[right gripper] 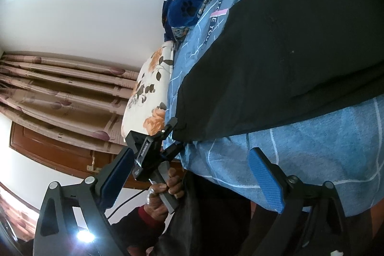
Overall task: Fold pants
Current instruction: 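Grasp the trousers' edge with the left gripper and lift it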
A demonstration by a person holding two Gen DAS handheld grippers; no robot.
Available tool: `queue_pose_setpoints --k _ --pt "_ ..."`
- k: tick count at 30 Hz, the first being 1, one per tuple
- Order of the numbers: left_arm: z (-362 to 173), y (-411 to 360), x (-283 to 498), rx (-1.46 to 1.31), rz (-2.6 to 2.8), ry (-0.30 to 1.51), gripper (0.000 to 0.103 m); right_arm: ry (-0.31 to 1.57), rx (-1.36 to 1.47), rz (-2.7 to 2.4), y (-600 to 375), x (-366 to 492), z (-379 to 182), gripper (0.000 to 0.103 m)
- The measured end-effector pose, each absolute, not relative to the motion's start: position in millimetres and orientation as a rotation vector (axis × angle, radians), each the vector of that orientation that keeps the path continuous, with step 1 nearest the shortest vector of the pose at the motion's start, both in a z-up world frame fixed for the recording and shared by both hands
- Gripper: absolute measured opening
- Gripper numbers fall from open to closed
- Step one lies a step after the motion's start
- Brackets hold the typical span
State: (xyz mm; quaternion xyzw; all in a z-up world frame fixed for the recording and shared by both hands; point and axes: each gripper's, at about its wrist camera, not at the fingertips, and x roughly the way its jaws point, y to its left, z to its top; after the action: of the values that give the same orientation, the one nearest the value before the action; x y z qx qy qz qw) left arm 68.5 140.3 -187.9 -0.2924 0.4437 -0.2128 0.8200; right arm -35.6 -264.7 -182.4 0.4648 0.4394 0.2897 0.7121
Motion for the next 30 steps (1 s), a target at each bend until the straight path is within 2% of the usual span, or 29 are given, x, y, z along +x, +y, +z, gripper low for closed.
queue_pose_setpoints --k 1,2,3,10,20,30 --pt "-189 143 70 -0.629 -0.431 0.957 0.048 0.975 1.032 0.644 -265 -36 -182 0.095" --pt "-191 146 70 -0.633 -0.418 0.965 0.037 0.977 1.033 0.647 -264 -36 -183 0.095" --pt "-193 148 71 -0.633 -0.403 0.977 0.034 0.979 1.031 0.649 -263 -36 -183 0.095" --pt "-191 155 77 -0.719 -0.424 1.025 0.032 0.994 1.038 0.646 -263 -38 -190 0.095" --pt "-135 117 63 -0.407 -0.374 0.881 0.028 0.974 1.122 0.601 -284 -38 -199 0.095" --pt "-89 78 49 -0.238 -0.398 0.751 0.027 0.958 1.151 0.575 -291 -36 -201 0.095"
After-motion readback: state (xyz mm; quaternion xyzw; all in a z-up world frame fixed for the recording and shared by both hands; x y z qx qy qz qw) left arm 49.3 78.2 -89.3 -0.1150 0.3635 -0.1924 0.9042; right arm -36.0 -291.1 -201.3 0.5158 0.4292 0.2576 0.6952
